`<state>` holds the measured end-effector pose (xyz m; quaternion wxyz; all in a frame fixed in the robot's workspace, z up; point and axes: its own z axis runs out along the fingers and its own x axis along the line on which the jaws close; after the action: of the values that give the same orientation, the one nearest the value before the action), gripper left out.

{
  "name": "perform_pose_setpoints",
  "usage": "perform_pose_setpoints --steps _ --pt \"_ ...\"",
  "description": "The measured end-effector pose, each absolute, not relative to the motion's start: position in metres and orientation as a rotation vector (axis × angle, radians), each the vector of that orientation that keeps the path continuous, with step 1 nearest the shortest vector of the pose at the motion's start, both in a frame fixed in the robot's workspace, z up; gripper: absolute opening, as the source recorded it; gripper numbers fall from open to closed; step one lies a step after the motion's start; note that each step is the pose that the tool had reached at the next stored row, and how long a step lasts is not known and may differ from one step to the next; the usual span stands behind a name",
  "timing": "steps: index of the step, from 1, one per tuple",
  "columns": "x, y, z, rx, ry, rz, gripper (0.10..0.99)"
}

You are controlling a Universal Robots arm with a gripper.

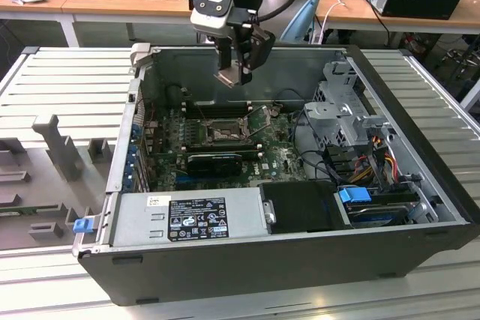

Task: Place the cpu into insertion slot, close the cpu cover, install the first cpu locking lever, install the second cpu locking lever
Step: 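Place the cpu into insertion slot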

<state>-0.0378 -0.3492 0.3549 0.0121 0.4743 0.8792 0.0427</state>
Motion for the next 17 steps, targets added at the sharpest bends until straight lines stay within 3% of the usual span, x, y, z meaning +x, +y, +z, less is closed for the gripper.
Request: perform_pose_setpoints --steps 17 --pt "-0.038 -0.349 0.343 1.811 2.526 0.124 0.525"
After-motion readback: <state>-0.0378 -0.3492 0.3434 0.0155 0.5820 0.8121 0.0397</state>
